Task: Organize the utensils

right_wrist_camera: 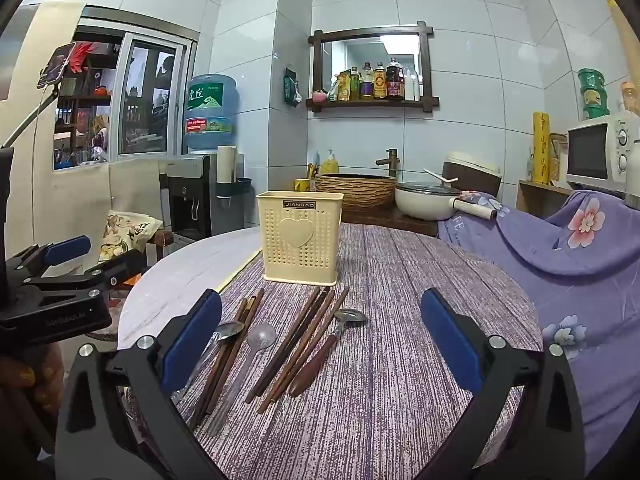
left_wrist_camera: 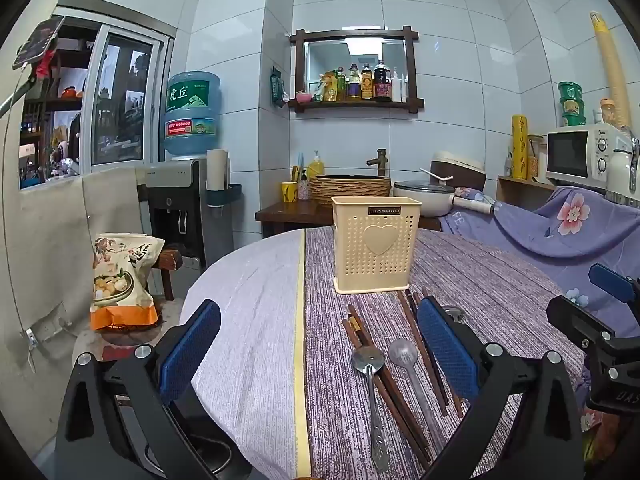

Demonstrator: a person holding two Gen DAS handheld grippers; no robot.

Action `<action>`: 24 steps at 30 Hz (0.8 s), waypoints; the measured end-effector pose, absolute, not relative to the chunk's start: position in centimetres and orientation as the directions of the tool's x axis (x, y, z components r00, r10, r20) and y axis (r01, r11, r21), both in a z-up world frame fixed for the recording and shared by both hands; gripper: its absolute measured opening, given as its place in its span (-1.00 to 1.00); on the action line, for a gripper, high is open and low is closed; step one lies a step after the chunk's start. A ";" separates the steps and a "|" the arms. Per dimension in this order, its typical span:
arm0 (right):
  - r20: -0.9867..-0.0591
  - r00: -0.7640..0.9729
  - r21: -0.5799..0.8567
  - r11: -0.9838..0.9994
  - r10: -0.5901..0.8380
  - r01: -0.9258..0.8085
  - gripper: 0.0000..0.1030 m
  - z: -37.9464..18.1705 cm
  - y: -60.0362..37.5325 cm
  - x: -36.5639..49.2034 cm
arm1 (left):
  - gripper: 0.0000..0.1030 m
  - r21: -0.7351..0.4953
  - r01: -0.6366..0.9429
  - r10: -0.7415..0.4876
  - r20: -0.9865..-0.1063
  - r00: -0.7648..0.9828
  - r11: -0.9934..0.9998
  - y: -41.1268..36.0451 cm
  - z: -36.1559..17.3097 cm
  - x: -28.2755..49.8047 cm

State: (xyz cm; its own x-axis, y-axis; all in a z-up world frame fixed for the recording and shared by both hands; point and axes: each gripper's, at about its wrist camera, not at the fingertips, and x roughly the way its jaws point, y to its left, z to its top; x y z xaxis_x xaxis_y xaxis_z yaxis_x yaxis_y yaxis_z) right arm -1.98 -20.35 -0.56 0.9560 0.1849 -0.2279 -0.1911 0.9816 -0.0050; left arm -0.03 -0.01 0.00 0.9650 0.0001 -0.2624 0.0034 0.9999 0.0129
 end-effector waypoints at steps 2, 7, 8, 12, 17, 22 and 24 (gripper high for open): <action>-0.225 0.957 -0.007 0.982 0.185 -0.191 0.91 -0.6 -20.3 -2.0 | 0.89 0.011 0.002 0.000 -0.259 0.966 1.000 0.0 0.0 -0.1; -0.225 0.957 -0.007 0.982 0.184 -0.191 0.91 -0.6 -20.3 -2.0 | 0.89 0.010 0.004 -0.001 -0.261 0.965 1.000 0.1 0.1 -0.2; -0.226 0.957 -0.007 0.982 0.183 -0.189 0.91 -0.6 -20.3 -2.0 | 0.89 0.010 0.003 -0.001 -0.260 0.966 1.000 0.1 0.1 -0.2; -0.226 0.957 -0.007 0.982 0.180 -0.187 0.91 -0.6 -20.2 -2.0 | 0.89 0.006 0.002 0.000 -0.265 0.964 1.000 0.0 0.0 0.0; -0.226 0.957 -0.005 0.982 0.182 -0.188 0.91 -0.7 -20.3 -2.0 | 0.89 0.006 0.004 -0.002 -0.266 0.964 1.000 0.3 0.1 -0.1; -0.227 0.957 -0.005 0.982 0.182 -0.188 0.91 -0.8 -20.5 -1.8 | 0.89 0.009 0.002 0.000 -0.269 0.963 1.000 -0.1 -0.1 -0.1; -0.228 0.956 -0.005 0.982 0.183 -0.189 0.91 -0.8 -20.5 -1.8 | 0.89 0.012 0.001 0.002 -0.270 0.963 1.000 0.0 -0.2 0.0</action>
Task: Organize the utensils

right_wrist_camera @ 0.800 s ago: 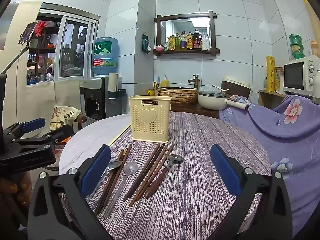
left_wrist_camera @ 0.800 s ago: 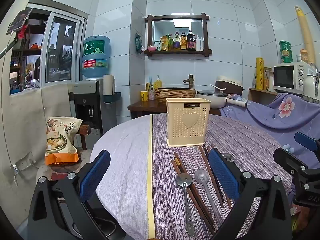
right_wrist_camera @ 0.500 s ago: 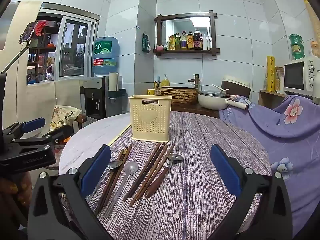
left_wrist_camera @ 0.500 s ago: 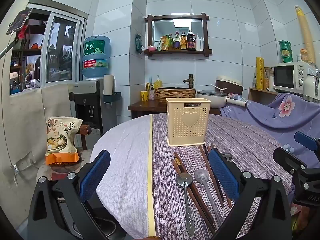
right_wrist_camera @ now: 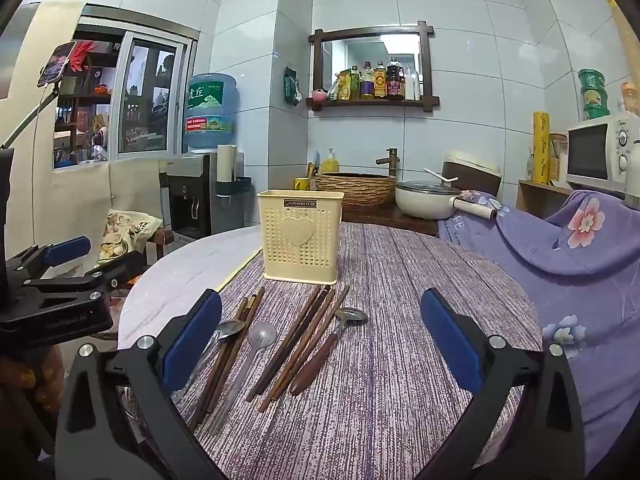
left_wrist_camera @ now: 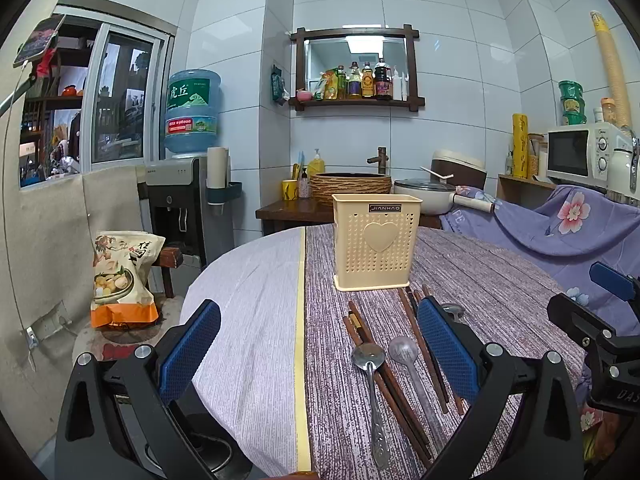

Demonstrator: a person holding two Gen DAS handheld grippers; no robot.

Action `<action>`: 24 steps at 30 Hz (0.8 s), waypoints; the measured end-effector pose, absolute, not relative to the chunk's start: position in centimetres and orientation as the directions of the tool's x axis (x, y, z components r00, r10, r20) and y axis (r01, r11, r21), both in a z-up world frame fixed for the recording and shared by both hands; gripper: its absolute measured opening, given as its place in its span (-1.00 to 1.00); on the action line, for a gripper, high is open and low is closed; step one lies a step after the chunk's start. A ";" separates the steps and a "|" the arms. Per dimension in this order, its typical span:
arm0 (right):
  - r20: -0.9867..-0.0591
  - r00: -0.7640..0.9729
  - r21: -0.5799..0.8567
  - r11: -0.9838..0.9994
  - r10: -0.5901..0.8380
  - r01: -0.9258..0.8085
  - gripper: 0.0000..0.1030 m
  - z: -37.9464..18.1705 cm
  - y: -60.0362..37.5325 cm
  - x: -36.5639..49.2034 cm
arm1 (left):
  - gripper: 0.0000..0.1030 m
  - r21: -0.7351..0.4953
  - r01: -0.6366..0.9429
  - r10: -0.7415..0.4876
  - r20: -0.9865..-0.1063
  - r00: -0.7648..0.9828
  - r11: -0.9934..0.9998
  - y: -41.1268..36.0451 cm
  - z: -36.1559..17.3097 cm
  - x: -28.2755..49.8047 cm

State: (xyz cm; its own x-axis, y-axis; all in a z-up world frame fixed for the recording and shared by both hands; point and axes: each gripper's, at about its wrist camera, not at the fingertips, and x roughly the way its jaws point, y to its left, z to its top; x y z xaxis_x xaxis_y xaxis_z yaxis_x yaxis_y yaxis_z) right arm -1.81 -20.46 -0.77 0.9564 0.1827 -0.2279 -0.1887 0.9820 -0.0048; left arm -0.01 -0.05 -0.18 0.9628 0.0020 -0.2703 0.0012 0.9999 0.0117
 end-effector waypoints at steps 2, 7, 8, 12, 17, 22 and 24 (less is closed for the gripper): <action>-0.227 0.957 -0.005 0.982 0.181 -0.187 0.91 -0.8 -20.4 -1.8 | 0.89 0.013 0.000 0.003 -0.271 0.963 1.000 -0.1 -0.2 0.0; -0.227 0.956 -0.004 0.982 0.183 -0.189 0.91 -0.8 -20.1 -1.7 | 0.89 0.018 0.000 0.004 -0.271 0.962 1.000 -0.1 -0.1 0.0; -0.228 0.956 -0.004 0.982 0.183 -0.189 0.91 -0.8 -20.1 -1.7 | 0.89 0.019 0.000 0.005 -0.271 0.963 1.000 -0.1 -0.1 -0.1; -0.229 0.956 -0.004 0.982 0.183 -0.189 0.91 -0.7 -20.1 -1.8 | 0.89 0.020 0.001 0.005 -0.271 0.963 1.000 -0.1 -0.1 -0.1; -0.230 0.956 -0.005 0.982 0.183 -0.189 0.91 -0.8 -20.0 -1.7 | 0.89 0.018 0.003 0.002 -0.274 0.962 1.000 -0.2 -0.1 -0.1; -0.232 0.955 -0.007 0.981 0.185 -0.192 0.91 -0.8 -19.9 -1.9 | 0.89 0.017 0.003 0.002 -0.274 0.962 1.000 -0.1 -0.2 -0.1; -0.231 0.955 -0.009 0.981 0.184 -0.192 0.91 -0.7 -19.8 -1.9 | 0.89 0.013 0.002 0.001 -0.276 0.961 1.000 0.1 -0.3 -0.1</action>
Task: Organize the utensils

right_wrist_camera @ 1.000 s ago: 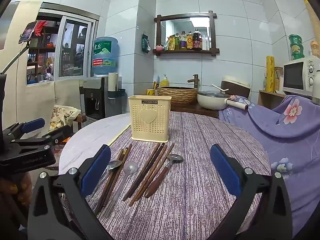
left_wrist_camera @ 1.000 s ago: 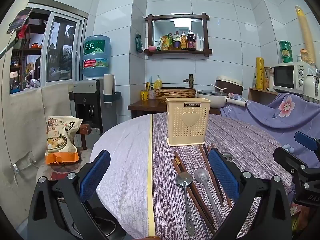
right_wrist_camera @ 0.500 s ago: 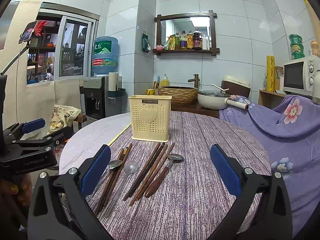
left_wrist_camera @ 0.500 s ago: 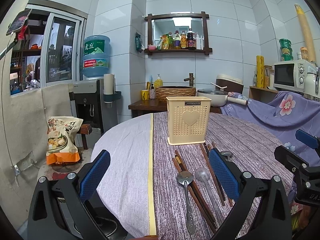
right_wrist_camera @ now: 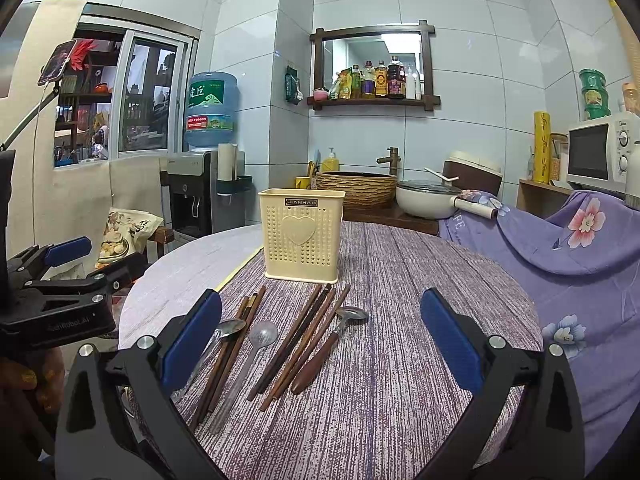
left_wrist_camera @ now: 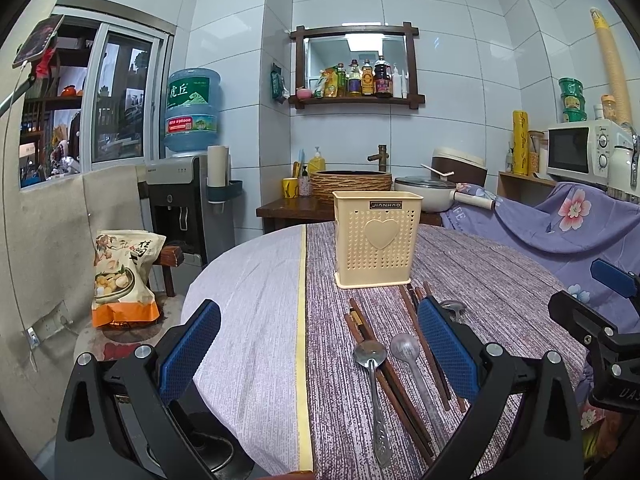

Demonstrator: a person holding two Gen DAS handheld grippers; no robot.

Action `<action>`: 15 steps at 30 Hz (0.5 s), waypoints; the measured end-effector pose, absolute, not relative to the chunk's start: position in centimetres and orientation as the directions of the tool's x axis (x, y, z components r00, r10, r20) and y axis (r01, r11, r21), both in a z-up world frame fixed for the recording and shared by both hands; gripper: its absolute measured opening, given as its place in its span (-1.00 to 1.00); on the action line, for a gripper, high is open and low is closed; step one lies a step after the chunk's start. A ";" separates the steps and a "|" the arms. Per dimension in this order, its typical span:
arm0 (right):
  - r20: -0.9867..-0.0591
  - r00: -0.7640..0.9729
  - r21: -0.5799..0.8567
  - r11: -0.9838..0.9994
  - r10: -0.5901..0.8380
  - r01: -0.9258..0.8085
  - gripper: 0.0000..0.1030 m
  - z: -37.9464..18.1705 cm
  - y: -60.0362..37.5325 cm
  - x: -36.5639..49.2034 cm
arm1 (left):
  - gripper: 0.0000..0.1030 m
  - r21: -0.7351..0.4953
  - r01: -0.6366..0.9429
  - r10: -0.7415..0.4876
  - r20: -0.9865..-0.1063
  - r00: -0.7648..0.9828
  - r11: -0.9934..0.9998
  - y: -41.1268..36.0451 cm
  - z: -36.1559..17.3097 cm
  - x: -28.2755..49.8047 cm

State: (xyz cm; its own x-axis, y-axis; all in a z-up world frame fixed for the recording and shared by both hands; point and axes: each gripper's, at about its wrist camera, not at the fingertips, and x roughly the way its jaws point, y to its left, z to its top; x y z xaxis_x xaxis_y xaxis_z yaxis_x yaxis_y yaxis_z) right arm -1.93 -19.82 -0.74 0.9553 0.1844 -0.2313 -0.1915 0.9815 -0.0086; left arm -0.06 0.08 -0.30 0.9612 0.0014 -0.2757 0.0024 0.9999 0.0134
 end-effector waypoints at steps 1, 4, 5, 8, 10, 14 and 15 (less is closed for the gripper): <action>-0.232 0.955 -0.010 0.981 0.184 -0.192 0.91 -0.7 -19.8 -1.9 | 0.89 0.012 0.002 0.001 -0.277 0.961 1.000 0.1 -0.3 -0.1; -0.234 0.954 -0.008 0.981 0.186 -0.193 0.91 -0.8 -19.8 -1.9 | 0.89 0.012 0.001 0.003 -0.278 0.961 1.000 0.2 -0.4 -0.1; -0.234 0.954 -0.009 0.981 0.186 -0.193 0.91 -0.8 -19.8 -1.9 | 0.89 0.012 0.002 0.002 -0.278 0.961 1.000 0.2 -0.4 -0.1; -0.234 0.954 -0.009 0.981 0.186 -0.194 0.91 -0.8 -19.8 -1.8 | 0.89 0.012 0.001 0.002 -0.278 0.961 1.000 0.3 -0.4 0.0; -0.234 0.955 -0.010 0.981 0.185 -0.192 0.91 -0.8 -19.8 -1.8 | 0.89 0.012 0.002 0.002 -0.278 0.960 1.000 0.3 -0.4 0.0; -0.234 0.954 -0.009 0.981 0.186 -0.194 0.91 -0.8 -19.8 -1.8 | 0.89 0.012 0.001 0.002 -0.278 0.961 1.000 0.2 -0.4 0.0; -0.235 0.954 -0.010 0.981 0.187 -0.194 0.91 -0.8 -19.8 -1.8 | 0.89 0.012 0.001 0.002 -0.278 0.961 1.000 0.2 -0.4 0.0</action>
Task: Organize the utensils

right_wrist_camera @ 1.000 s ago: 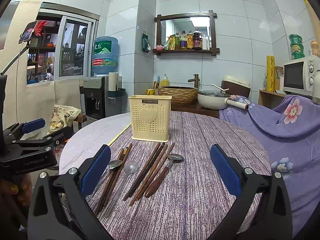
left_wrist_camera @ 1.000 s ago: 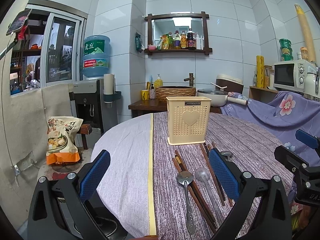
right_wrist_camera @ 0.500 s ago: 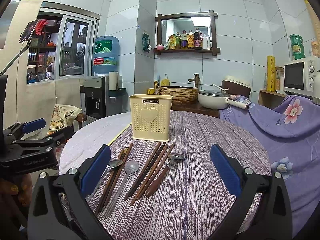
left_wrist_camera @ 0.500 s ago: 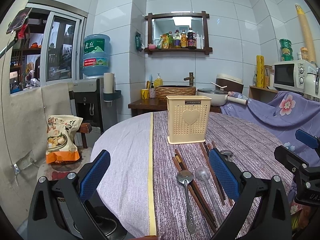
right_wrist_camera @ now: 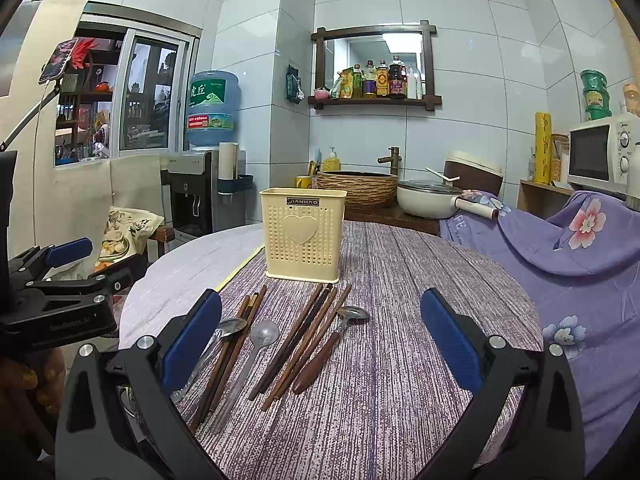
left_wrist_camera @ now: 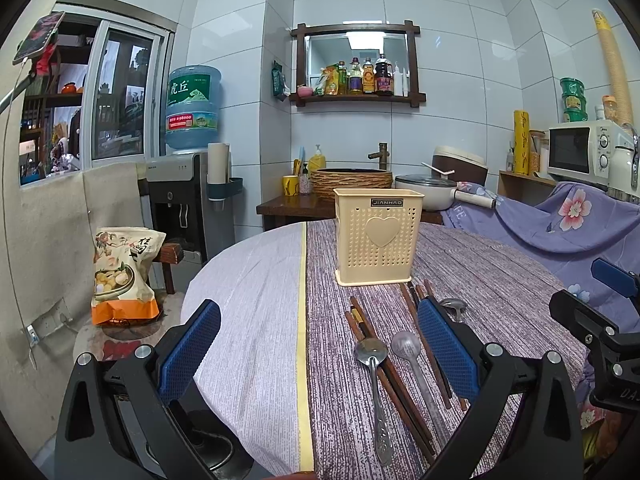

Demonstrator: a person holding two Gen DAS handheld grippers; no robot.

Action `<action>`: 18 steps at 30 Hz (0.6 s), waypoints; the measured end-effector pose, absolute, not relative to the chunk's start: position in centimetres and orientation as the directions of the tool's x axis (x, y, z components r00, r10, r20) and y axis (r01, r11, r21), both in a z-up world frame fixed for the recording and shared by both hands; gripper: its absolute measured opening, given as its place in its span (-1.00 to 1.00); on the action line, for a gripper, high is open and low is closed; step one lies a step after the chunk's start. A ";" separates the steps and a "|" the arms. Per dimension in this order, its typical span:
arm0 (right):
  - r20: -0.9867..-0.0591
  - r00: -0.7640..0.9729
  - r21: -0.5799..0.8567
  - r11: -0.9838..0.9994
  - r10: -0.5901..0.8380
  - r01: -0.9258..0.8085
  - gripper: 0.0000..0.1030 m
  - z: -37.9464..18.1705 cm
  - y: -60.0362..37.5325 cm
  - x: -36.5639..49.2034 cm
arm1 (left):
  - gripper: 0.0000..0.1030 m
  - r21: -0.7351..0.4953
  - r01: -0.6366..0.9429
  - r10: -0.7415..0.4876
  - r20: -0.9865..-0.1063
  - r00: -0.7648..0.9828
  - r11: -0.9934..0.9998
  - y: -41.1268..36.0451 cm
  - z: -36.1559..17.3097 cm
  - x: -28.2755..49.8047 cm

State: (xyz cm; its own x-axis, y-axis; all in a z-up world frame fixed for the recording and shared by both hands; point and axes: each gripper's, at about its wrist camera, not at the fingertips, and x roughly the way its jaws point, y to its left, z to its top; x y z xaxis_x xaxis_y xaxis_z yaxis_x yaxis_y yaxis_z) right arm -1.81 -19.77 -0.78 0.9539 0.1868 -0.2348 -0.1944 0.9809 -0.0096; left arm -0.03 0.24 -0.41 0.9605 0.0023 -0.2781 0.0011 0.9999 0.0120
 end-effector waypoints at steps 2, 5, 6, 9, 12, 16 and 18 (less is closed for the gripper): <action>-0.235 0.954 -0.010 0.981 0.186 -0.194 0.91 -0.8 -19.8 -1.8 | 0.89 0.011 0.001 0.002 -0.278 0.961 1.000 0.2 -0.4 0.0; -0.235 0.954 -0.010 0.981 0.186 -0.194 0.91 -0.8 -19.8 -1.8 | 0.89 0.012 0.001 0.002 -0.279 0.960 1.000 0.2 -0.4 0.0; -0.235 0.954 -0.009 0.981 0.187 -0.195 0.91 -0.8 -19.8 -1.8 | 0.89 0.012 0.001 0.003 -0.278 0.960 1.000 0.2 -0.4 0.0; -0.234 0.954 -0.011 0.981 0.186 -0.194 0.91 -0.8 -19.7 -1.9 | 0.89 0.011 0.001 0.002 -0.279 0.960 1.000 0.2 -0.4 0.0; -0.236 0.954 -0.010 0.981 0.187 -0.195 0.91 -0.8 -19.7 -1.9 | 0.89 0.012 0.000 0.003 -0.279 0.960 1.000 0.2 -0.3 0.0; -0.236 0.953 -0.011 0.981 0.188 -0.196 0.91 -0.8 -19.6 -1.9 | 0.89 0.011 0.000 0.003 -0.279 0.960 1.000 0.2 -0.3 0.0; -0.236 0.953 -0.011 0.981 0.188 -0.196 0.91 -0.8 -19.6 -1.9 | 0.89 0.011 0.001 0.002 -0.280 0.960 1.000 0.2 -0.3 0.0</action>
State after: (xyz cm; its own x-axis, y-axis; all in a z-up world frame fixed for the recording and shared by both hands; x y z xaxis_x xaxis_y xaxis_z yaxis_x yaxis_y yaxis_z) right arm -1.85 -19.58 -0.82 0.9534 0.1876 -0.2361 -0.1958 0.9806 -0.0114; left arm -0.01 0.21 -0.33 0.9601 0.0022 -0.2796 0.0009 0.9999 0.0110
